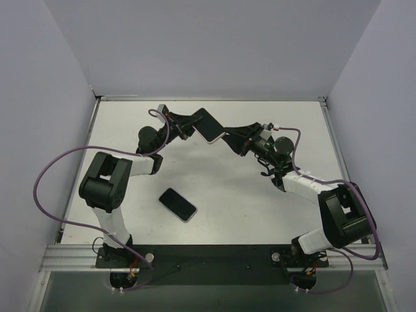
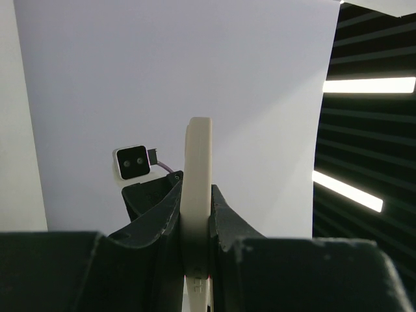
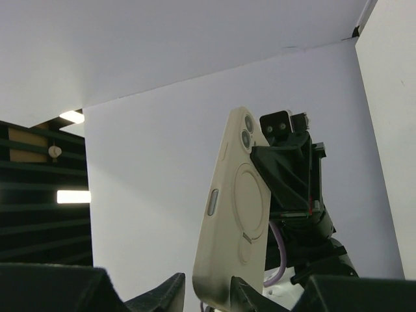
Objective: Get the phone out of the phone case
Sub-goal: Remove the phone case from the phone.
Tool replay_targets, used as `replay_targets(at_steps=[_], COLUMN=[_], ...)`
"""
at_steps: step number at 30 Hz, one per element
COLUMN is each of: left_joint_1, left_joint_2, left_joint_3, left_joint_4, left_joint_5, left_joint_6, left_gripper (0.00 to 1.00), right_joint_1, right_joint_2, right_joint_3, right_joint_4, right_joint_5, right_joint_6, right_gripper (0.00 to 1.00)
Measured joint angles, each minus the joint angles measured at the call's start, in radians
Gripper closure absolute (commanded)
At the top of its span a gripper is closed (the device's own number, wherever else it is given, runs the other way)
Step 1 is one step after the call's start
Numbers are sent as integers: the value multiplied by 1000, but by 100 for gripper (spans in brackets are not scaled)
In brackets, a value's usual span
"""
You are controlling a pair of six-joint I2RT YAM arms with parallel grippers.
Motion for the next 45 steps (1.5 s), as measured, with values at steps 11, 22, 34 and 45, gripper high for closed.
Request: replay_targets(at_steps=[11, 22, 34, 45], left_joint_1=[-8, -29, -39, -43], left_joint_2=[0, 0, -10, -50], left_joint_3=[6, 40, 329, 425], left_joint_4=[-19, -31, -49, -60], left_joint_5=[-6, -128, -294, -407], left_joint_6=[4, 38, 92, 102], left_gripper=[100, 100, 100, 100], right_joint_1=[-1, 16, 60, 108], right_joint_2=[25, 29, 94, 202], right_joint_3=[3, 27, 325, 539], right_joint_4=[17, 1, 25, 78], right_joint_5=[8, 175, 414, 484], right_joint_6=[-24, 19, 38, 72], right_gripper=[96, 100, 100, 100])
